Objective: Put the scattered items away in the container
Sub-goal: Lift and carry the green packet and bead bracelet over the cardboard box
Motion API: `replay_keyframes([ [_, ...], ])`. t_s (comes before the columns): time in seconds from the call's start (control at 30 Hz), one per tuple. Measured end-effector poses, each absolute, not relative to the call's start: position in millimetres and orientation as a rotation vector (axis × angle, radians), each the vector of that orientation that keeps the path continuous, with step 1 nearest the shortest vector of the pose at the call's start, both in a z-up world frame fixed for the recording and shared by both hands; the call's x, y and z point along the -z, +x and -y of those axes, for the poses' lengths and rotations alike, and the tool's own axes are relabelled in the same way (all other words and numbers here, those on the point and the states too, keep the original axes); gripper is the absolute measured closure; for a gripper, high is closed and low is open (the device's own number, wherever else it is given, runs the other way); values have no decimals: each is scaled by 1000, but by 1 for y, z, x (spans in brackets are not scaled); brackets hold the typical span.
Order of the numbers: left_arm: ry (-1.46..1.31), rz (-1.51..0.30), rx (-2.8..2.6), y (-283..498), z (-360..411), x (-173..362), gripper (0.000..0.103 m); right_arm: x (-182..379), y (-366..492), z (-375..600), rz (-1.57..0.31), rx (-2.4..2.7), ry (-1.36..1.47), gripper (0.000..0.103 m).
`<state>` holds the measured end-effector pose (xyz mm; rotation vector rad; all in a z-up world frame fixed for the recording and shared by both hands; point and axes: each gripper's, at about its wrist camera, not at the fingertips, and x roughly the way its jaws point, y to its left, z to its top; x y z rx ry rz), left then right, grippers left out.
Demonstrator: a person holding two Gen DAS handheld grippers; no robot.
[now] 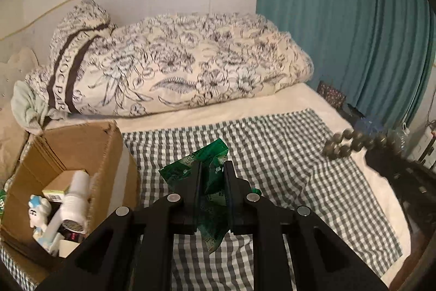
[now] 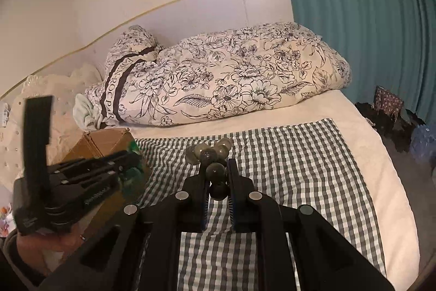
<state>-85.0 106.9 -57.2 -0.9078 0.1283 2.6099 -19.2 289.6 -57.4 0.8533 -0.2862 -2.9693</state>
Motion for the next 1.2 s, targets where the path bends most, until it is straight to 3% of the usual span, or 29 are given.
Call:
replay_keyframes([
  [0.83, -673, -67, -2723, -31, -22, -29, 88, -1, 25, -225, 128, 3023, 786, 92],
  [1.2, -676, -77, -2800, -42, 25, -32, 88, -9, 7, -168, 52, 2952, 758, 92],
])
